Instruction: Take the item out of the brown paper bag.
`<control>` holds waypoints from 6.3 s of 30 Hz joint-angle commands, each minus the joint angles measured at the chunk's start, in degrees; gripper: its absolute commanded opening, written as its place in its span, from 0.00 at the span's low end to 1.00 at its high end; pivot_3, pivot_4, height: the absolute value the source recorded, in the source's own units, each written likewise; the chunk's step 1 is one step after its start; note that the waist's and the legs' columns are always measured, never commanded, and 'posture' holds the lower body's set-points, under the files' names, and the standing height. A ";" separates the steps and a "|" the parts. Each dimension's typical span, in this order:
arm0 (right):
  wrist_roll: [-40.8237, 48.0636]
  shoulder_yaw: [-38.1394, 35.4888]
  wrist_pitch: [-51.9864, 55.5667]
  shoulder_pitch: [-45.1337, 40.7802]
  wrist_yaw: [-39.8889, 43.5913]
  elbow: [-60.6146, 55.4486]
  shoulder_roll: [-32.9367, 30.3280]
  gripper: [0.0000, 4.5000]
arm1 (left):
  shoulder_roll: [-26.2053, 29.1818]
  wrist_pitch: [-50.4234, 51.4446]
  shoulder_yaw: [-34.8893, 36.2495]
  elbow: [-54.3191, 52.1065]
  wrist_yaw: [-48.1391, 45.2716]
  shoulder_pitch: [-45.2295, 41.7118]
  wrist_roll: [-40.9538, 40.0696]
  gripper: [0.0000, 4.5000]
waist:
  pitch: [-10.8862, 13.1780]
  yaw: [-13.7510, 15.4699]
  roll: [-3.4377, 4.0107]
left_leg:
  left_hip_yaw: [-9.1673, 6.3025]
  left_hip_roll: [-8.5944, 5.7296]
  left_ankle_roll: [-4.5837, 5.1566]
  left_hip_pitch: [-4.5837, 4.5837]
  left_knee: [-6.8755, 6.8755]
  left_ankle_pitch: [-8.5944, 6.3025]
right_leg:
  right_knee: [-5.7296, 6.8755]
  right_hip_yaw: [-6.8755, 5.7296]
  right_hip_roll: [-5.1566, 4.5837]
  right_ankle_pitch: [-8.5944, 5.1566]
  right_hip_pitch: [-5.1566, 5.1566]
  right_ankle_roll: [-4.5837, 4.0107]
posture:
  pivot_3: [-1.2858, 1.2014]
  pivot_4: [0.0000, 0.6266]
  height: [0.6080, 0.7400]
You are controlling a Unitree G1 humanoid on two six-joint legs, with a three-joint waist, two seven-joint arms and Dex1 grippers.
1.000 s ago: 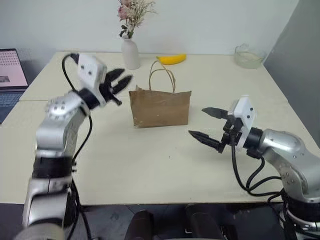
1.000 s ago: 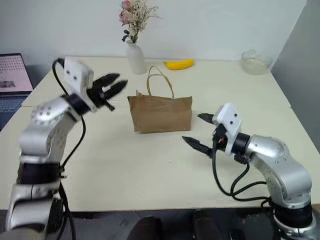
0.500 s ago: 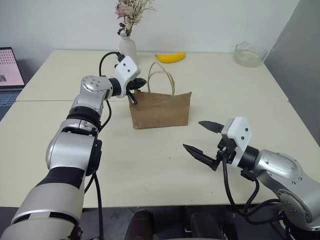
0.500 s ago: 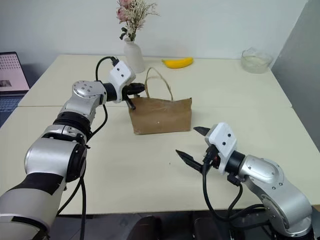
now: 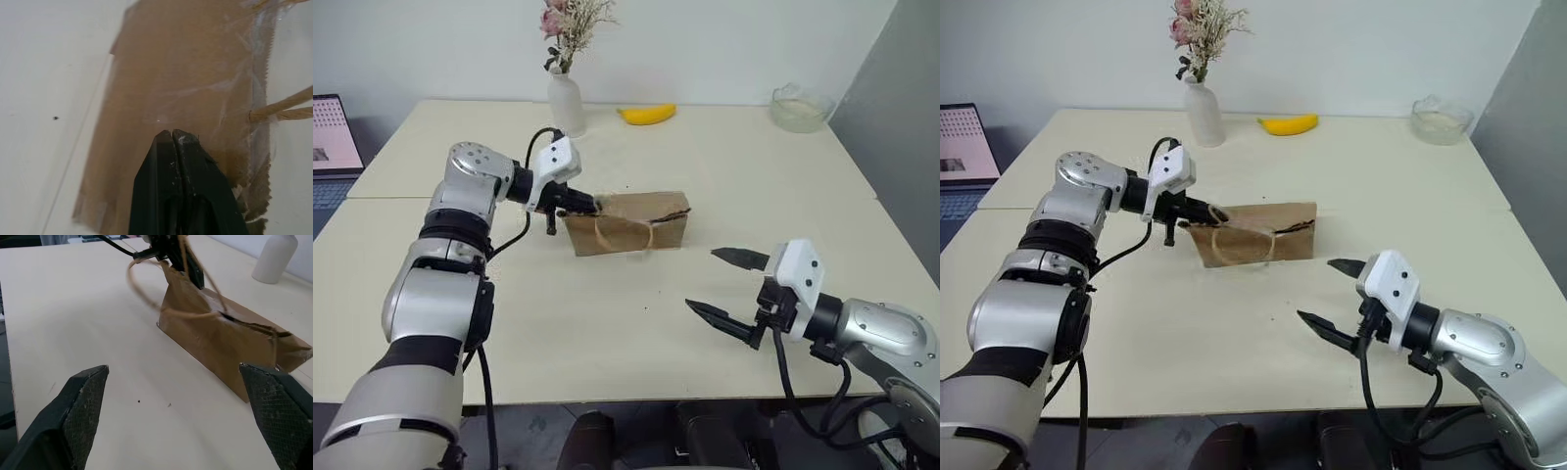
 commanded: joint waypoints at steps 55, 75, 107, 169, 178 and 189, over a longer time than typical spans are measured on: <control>14.81 1.08 0.41 6.89 9.18 -2.45 -14.47 1.00 | 7.05 -19.24 -11.04 -63.81 12.25 47.89 -4.92 0.27 | -0.09 0.22 -0.10 | -0.05 0.02 0.00 0.20 0.59 -0.01 | 0.53 -0.02 -0.29 -0.03 0.21 -0.03 | 0.52 0.24 1.00; -5.85 32.53 -4.97 -5.48 8.13 15.23 2.50 1.00 | 7.56 -0.44 -5.29 -72.70 18.18 50.56 -13.15 0.01 | -0.13 0.09 -0.16 | -0.04 0.04 0.00 0.22 0.60 -0.01 | 0.56 -0.02 -0.26 -0.04 0.18 -0.04 | 0.52 0.24 1.00; -34.99 42.67 -26.32 -5.63 10.33 31.35 6.30 0.00 | 6.45 12.32 -1.07 -76.74 23.96 49.32 -19.58 0.00 | -0.17 0.18 -0.15 | -0.03 0.02 0.00 0.28 0.61 0.00 | 0.64 -0.02 -0.26 -0.05 0.19 -0.06 | 0.52 0.24 1.00; 1.22 11.14 -4.01 -3.29 13.57 2.98 -7.69 0.93 | -1.34 40.96 8.63 -62.51 26.81 18.21 -39.72 0.00 | -0.21 0.20 -0.33 | -0.15 -0.06 -0.02 0.89 -0.09 -0.04 | -0.28 -0.13 -0.32 -0.15 0.99 0.11 | 0.52 0.24 1.00; -7.03 8.62 -6.17 0.42 16.31 6.57 -19.46 0.93 | 1.22 40.53 4.80 -69.27 20.86 24.80 -40.02 0.00 | -0.17 0.25 -0.27 | -0.07 -0.06 -0.02 0.86 -0.12 -0.04 | -0.32 -0.07 -0.37 -0.17 0.96 0.08 | 0.52 0.24 1.00; 6.73 -2.72 -2.40 -10.53 15.50 11.93 -15.20 0.93 | 0.31 43.51 6.73 -72.05 24.05 26.49 -43.13 0.00 | -0.16 0.05 -0.26 | -0.09 -0.04 -0.02 0.98 -0.11 -0.04 | -0.17 -0.06 -0.32 -0.15 1.00 0.10 | 0.52 0.24 1.00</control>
